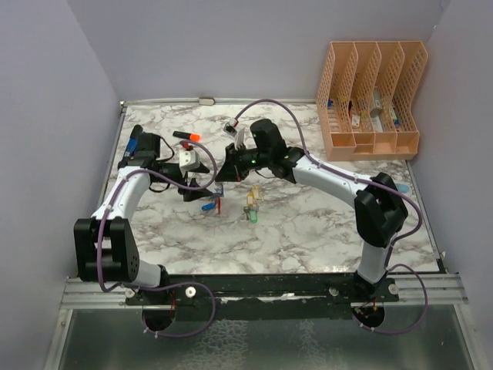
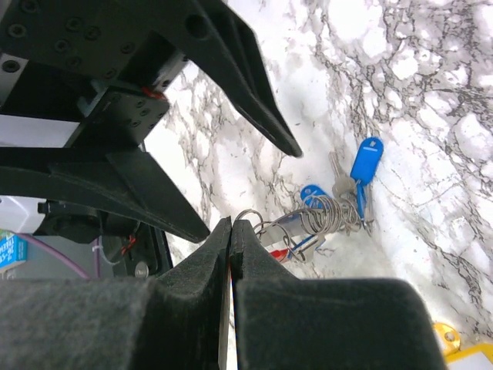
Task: Put the keys on the keyring
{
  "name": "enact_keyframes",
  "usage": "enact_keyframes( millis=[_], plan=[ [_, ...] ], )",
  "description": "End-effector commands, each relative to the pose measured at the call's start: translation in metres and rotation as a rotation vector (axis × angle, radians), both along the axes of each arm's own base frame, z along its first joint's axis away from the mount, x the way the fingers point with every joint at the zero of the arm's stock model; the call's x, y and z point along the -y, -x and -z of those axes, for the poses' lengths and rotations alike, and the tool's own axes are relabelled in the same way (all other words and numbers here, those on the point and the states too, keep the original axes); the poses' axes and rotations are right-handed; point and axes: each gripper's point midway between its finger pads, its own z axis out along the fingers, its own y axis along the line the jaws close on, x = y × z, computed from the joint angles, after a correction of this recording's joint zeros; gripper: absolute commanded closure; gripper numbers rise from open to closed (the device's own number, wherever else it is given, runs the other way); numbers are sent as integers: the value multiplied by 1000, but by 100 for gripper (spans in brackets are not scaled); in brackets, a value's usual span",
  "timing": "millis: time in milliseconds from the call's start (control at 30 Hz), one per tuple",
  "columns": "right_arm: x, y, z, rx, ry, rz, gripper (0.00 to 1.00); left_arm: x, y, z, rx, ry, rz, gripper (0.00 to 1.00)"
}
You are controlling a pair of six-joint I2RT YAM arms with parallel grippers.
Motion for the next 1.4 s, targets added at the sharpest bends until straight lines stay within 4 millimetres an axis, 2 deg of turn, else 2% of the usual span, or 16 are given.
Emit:
enact_keyframes(
  millis=[0,200,367,567,667,900,1067,1200,1367],
  plan=[
    [4,-8,-29,23,-37,92,99,-10,-13,-17,3,-37,-127,22],
    [5,-13,-27,-11,-47,148,99,-2,11,-24,-89,21,-76,22],
    [4,-12,-33,-11,-64,162,99,1,3,-16,-116,15,-105,21],
    [0,-13,-39,-2,-86,174,99,17,13,-20,-155,43,-44,20],
    [-2,-12,-42,-3,-99,176,99,27,14,-13,-181,29,-43,20],
    [-6,-13,-46,-5,-122,181,99,33,-2,6,-187,-11,-121,20],
    [-6,-11,-47,-7,-130,177,99,35,-6,8,-176,-11,-128,20],
    [-5,-9,-45,-11,-128,176,99,36,-6,7,-155,4,-116,23],
    [-2,-7,-47,-10,-138,176,99,38,1,8,-146,16,-71,33]
  ],
)
